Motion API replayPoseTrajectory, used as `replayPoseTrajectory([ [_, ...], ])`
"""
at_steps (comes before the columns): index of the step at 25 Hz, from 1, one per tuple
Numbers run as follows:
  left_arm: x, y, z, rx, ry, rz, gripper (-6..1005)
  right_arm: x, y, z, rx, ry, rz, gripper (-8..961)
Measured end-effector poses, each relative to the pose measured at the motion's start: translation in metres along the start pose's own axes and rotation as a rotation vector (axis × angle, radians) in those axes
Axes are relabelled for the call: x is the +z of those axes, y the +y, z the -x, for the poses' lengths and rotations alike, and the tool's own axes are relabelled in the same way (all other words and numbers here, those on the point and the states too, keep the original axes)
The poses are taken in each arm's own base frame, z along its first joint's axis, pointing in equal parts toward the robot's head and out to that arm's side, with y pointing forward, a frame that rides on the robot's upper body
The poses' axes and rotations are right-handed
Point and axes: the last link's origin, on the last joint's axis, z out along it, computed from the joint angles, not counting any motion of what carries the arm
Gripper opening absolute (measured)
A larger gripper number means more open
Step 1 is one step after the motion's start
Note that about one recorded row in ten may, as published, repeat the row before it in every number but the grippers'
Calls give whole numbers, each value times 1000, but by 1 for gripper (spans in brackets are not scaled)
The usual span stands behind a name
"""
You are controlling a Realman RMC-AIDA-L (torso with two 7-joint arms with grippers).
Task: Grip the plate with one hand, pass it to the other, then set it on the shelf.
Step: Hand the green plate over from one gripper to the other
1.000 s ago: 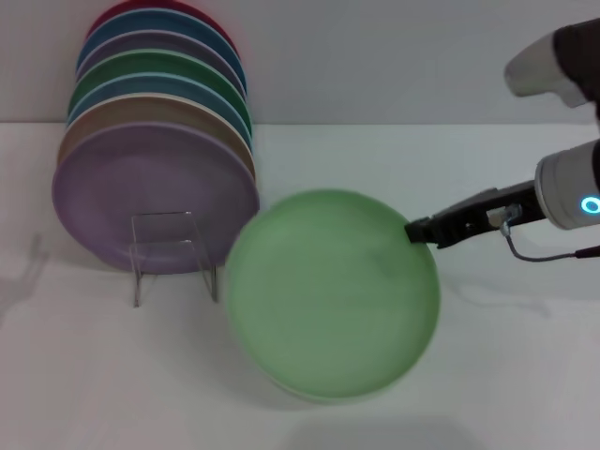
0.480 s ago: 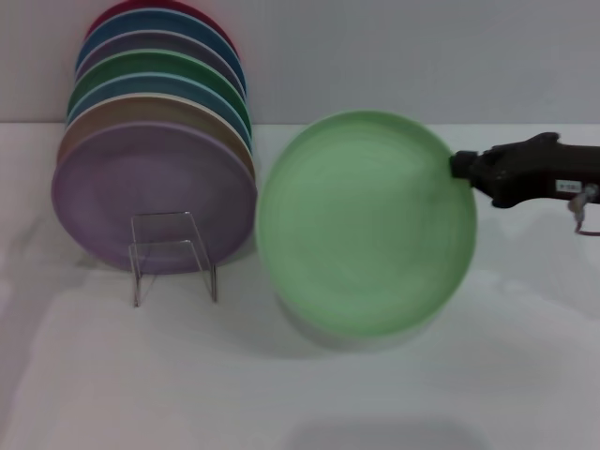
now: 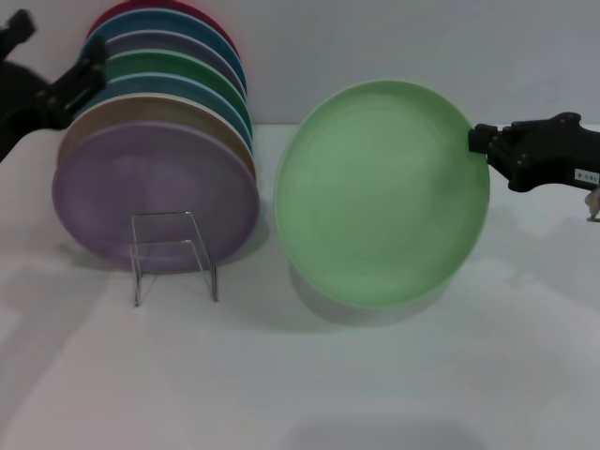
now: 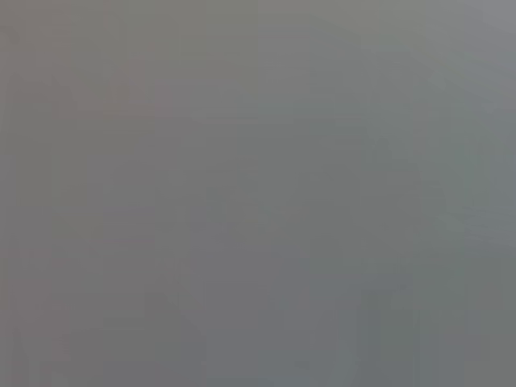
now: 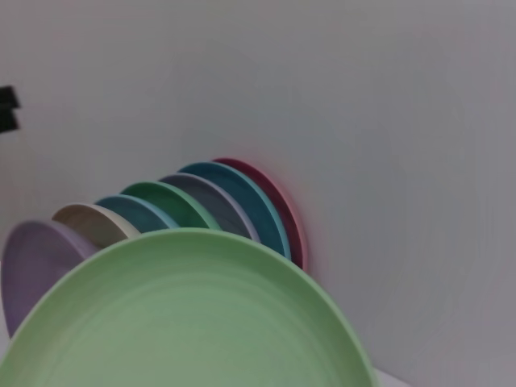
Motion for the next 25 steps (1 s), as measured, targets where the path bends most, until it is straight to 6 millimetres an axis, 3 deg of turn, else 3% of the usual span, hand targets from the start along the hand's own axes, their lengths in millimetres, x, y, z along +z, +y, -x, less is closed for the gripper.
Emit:
replayPoseTrajectory([
  [3,16,21,-31,45,-143,48,840,4,-1,-3,-16,-20,2,49],
  [5,16,21,-31,45,-143,48,840,7,-1,-7,-37,-21,9,51],
  [8,24,47,-64,119,-240,83,840,14,3,-14,-88,-10,31,55],
  [13,34,63,-87,184,-333,114,840,22,4,-18,-105,-2,49,61],
  [18,48,69,-96,178,-398,201,841,25,3,-19,-131,-2,52,67],
  [25,54,77,-87,195,-438,313,841,32,4,-16,-181,-9,50,75],
])
